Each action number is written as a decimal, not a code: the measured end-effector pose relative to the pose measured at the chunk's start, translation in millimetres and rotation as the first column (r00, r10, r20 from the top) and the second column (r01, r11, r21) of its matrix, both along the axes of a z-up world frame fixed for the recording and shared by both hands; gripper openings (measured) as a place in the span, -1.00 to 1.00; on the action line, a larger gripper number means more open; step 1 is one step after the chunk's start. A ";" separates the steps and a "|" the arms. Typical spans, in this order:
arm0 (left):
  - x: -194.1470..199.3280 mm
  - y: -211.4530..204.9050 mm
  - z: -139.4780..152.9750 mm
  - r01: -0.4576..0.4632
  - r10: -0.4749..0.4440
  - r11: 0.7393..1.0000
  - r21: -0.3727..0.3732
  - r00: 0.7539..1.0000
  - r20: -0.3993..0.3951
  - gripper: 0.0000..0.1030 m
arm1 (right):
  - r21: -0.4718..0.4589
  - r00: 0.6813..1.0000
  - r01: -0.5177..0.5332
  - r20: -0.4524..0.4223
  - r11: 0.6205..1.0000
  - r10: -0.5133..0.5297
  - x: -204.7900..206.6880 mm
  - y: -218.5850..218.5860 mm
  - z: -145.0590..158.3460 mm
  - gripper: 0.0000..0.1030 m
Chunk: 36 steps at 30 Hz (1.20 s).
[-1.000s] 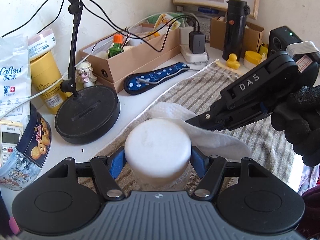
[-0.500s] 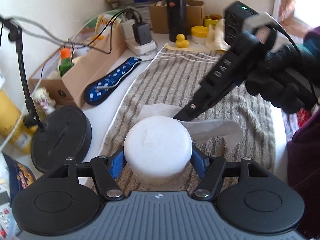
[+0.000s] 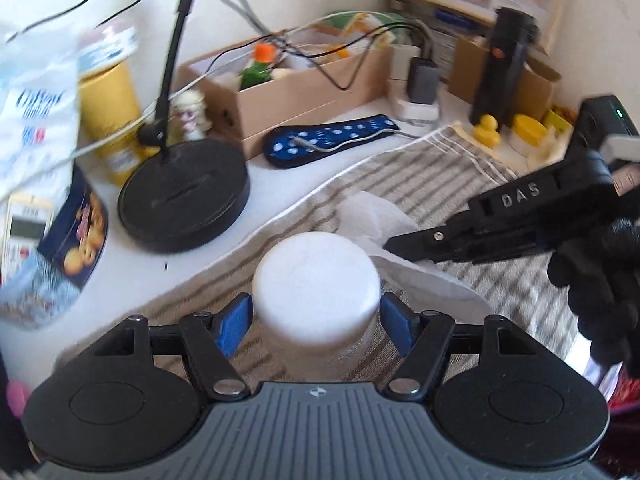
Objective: Clean container
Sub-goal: 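Sweep the cloth in the right gripper across the jar's side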
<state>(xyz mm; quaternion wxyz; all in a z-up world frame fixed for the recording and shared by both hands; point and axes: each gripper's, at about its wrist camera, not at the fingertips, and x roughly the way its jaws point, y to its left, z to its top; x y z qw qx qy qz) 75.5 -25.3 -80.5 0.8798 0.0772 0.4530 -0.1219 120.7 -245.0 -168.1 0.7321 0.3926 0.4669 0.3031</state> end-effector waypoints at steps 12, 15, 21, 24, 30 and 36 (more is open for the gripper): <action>-2.3 20.2 -6.2 0.386 -0.385 0.922 -0.008 0.920 0.073 0.25 | 0.042 0.996 -0.051 0.080 0.998 0.048 -0.2 5.2 15.2 -0.86; -4.3 15.1 -7.1 0.373 -0.372 0.928 0.000 0.925 0.078 0.25 | 0.052 0.991 -0.072 0.118 0.996 0.065 -0.5 10.4 22.5 -0.86; -6.1 12.2 -8.2 0.314 -0.313 0.949 -0.001 0.946 0.087 0.26 | 0.062 0.993 -0.053 0.105 0.997 0.046 -0.8 14.3 18.1 -0.86; -6.4 12.4 -8.1 0.306 -0.305 0.952 0.001 0.949 0.085 0.26 | 0.058 0.995 -0.043 0.091 0.997 0.038 0.4 14.2 14.6 -0.86; -6.0 12.0 -8.0 0.288 -0.287 0.958 0.002 0.954 0.085 0.26 | 0.053 0.998 -0.031 0.058 0.998 0.028 0.5 14.9 6.2 -0.86; -5.5 12.7 -7.8 0.287 -0.286 0.958 -0.001 0.955 0.081 0.26 | 0.016 0.998 -0.033 0.046 0.999 0.032 0.5 17.9 1.5 -0.86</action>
